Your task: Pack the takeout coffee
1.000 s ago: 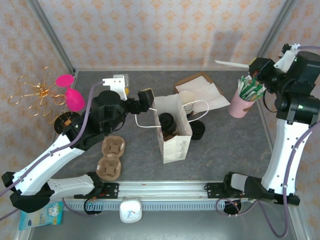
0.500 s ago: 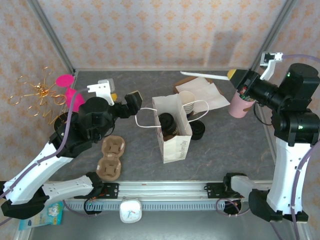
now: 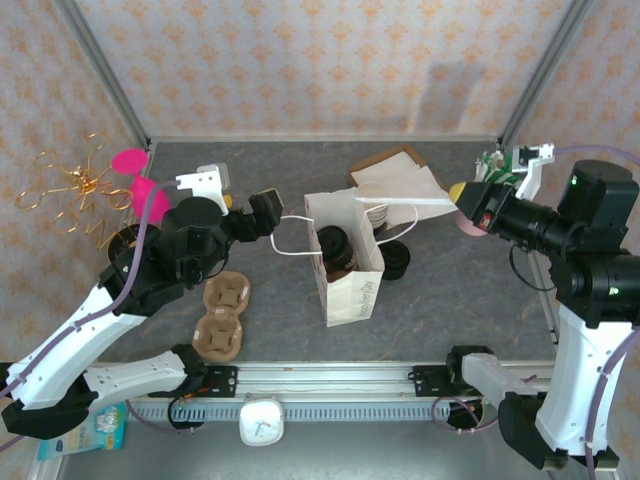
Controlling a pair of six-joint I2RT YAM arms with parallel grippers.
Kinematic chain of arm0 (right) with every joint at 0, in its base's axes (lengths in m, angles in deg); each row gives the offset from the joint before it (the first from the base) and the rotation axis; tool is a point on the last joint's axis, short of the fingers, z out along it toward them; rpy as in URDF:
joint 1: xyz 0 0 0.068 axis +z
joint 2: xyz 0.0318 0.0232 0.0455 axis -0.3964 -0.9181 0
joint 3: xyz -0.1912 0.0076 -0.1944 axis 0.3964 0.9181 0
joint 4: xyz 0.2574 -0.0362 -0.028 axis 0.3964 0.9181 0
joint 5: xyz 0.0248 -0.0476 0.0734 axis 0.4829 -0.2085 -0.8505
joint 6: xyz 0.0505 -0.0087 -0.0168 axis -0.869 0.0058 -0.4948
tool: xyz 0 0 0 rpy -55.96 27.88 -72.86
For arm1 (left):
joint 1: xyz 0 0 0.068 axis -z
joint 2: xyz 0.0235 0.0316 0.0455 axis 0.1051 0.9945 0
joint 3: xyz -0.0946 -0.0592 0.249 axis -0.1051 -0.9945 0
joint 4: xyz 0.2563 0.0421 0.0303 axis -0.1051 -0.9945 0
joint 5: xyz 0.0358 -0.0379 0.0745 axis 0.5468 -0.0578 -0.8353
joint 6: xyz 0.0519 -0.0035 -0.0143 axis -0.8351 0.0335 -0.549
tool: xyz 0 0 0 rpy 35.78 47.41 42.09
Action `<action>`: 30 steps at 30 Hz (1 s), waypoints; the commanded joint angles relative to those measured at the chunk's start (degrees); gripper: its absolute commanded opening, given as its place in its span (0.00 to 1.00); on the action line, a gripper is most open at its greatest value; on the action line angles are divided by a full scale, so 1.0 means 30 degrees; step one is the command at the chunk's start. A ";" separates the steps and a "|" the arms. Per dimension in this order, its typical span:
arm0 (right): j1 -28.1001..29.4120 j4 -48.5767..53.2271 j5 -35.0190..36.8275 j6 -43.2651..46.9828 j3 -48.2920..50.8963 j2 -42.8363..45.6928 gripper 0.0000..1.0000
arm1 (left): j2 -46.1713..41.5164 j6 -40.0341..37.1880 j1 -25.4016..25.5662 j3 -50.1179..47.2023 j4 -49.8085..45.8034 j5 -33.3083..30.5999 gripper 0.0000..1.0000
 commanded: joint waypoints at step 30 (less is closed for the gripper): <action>0.8065 -0.1574 0.7451 -0.0625 0.0857 -0.3237 0.00 | 0.1170 0.0304 -0.0166 -0.0320 -0.0817 -0.0962 0.99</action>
